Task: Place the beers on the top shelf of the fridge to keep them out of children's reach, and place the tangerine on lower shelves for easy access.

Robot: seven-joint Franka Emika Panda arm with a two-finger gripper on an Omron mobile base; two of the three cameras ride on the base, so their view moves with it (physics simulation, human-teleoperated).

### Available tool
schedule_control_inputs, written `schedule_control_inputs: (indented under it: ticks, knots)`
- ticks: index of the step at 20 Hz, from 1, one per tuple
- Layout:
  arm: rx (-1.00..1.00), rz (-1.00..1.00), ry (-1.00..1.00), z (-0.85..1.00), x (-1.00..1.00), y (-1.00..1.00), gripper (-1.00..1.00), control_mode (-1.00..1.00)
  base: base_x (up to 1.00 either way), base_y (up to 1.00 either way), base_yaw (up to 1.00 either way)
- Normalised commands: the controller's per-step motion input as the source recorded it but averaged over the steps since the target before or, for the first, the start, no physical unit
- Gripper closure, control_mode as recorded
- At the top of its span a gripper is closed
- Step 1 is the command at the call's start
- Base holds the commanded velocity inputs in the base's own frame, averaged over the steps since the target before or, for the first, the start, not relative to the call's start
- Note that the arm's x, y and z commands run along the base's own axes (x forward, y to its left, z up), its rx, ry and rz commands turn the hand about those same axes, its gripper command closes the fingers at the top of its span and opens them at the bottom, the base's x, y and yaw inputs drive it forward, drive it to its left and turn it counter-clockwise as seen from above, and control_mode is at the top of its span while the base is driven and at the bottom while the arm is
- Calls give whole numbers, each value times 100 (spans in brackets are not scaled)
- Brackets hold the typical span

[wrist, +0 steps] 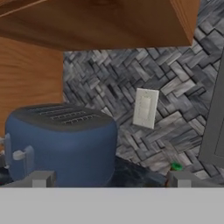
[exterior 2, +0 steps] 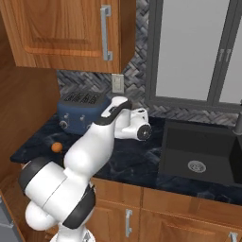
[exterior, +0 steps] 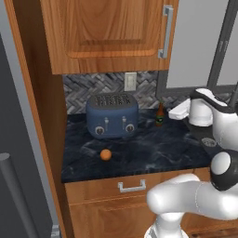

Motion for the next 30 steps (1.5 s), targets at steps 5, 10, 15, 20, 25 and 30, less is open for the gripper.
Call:
schedule_control_inputs:
  ticks: [5, 10, 15, 20, 25, 30]
  knots:
    - [0, 0, 0, -6, 34, 0, -100, -100, 0, 0, 0]
    - [0, 0, 0, -19, 29, 0, -100, -100, 0, 0, 0]
    - [0, 0, 0, -23, 25, 0, -100, -100, 0, 0, 0]
    - [0, 0, 0, -21, 24, -3, -100, -100, 0, 0, 0]
    - [0, 0, 0, -21, 23, -11, -100, -100, 0, 0, 0]
    - [0, 0, 0, -16, 25, -19, -100, -100, 0, 0, 0]
